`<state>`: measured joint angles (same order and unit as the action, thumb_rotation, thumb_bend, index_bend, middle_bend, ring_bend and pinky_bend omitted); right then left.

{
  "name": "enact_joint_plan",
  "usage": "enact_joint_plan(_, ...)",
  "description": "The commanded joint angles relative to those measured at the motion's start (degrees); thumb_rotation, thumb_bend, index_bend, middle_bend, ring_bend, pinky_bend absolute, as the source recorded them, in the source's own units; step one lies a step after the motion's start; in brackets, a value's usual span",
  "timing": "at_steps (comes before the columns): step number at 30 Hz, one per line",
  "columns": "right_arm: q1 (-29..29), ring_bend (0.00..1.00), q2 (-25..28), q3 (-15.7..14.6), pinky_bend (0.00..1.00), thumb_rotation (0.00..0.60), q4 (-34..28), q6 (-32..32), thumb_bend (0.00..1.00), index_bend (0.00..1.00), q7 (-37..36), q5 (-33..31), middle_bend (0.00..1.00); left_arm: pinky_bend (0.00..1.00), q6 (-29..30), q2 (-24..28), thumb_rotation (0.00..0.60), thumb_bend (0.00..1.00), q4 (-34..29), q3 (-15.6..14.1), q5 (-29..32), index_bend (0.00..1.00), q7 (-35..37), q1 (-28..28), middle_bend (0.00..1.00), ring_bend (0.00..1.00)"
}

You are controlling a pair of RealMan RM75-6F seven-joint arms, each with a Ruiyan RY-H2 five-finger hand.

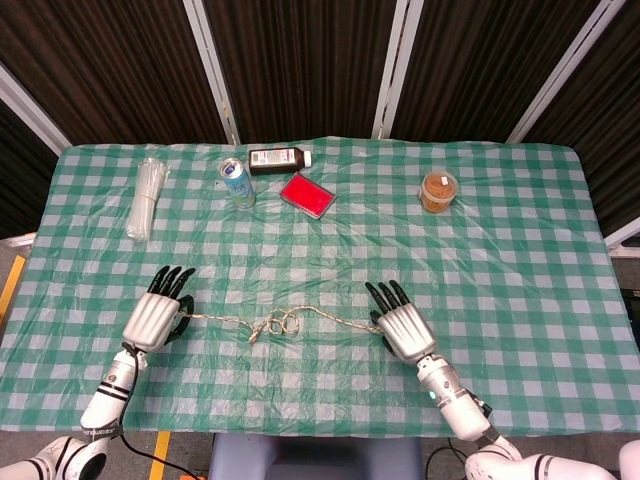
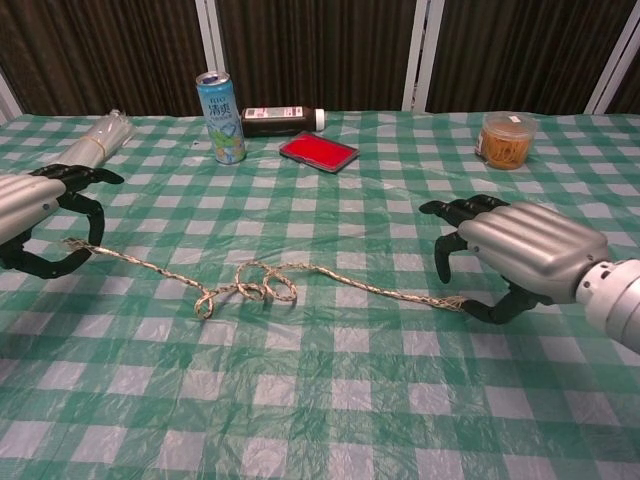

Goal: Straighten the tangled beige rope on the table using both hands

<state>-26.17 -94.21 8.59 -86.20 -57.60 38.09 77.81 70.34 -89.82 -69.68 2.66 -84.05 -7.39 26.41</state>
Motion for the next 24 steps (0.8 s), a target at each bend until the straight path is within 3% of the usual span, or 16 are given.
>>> enact_joint_plan(1,-1.5,0.00,-2.0,0.7,0.00,0.600,1.5,0.6,0.43,0.55,2.4,-2.8,0.00,0.05,0.0,0.2,0.600,0.46,0.1,0.2,0.0,0.64,0.4,0.0,0.07,0.00)
enact_joint_plan(13,-3.4,0.00,-2.8,-0.7,0.00,0.600,2.0,0.7,0.44,0.57,4.9,-7.2,0.00,0.05,-0.8,0.3,0.600,0.46,0.2,0.5,0.2,0.64,0.6,0.2,0.07,0.00)
enact_joint_plan(24,-4.6,0.00,-3.4,-1.7,0.00,0.600,2.9,-0.3,0.50,0.68,6.3,-9.5,0.02,0.05,-1.3,0.2,0.600,0.46,0.7,0.6,0.4,0.64,0.7,0.2,0.07,0.00)
